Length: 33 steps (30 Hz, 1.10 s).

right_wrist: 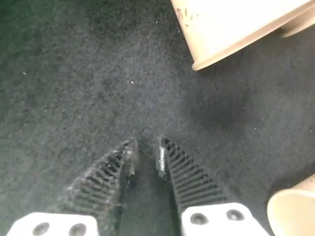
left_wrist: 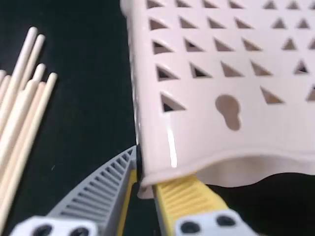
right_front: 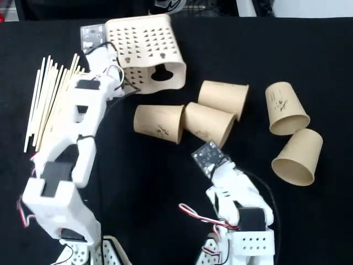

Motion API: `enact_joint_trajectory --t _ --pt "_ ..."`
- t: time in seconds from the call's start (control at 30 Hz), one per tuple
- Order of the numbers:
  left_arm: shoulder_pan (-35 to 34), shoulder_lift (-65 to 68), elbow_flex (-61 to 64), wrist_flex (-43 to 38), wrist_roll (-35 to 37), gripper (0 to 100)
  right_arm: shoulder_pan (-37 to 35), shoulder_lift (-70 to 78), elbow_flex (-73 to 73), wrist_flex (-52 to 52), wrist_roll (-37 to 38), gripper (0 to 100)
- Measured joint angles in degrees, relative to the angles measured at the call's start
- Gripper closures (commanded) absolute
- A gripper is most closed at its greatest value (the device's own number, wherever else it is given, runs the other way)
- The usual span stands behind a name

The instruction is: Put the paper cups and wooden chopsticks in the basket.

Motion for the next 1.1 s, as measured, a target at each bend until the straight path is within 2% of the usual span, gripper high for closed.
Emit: enact_joint_trajectory --t 0.3,0.5,0.73,0.9,0.97,1.1 --pt "-0.09 -14.07 0.00 12.66 0.09 97 0.00 0.00 0.00 0.00 0.00 91.3" --pt "-0.09 -20.40 -8.79 25.41 0.09 97 0.00 0.00 0.00 0.00 0.00 91.3" --pt "-0.09 -21.27 -21.10 40.44 3.25 97 0.00 0.00 0.00 0.00 0.00 91.3" --pt "0.00 -15.82 -23.38 41.85 5.98 97 0.00 0.00 0.00 0.00 0.00 91.3" --pt "-0.09 -14.15 -24.00 41.85 6.42 93 0.00 0.00 0.00 0.00 0.00 91.3" --pt "-0.09 -13.36 -25.49 42.11 6.42 77 0.00 0.00 0.00 0.00 0.00 91.3"
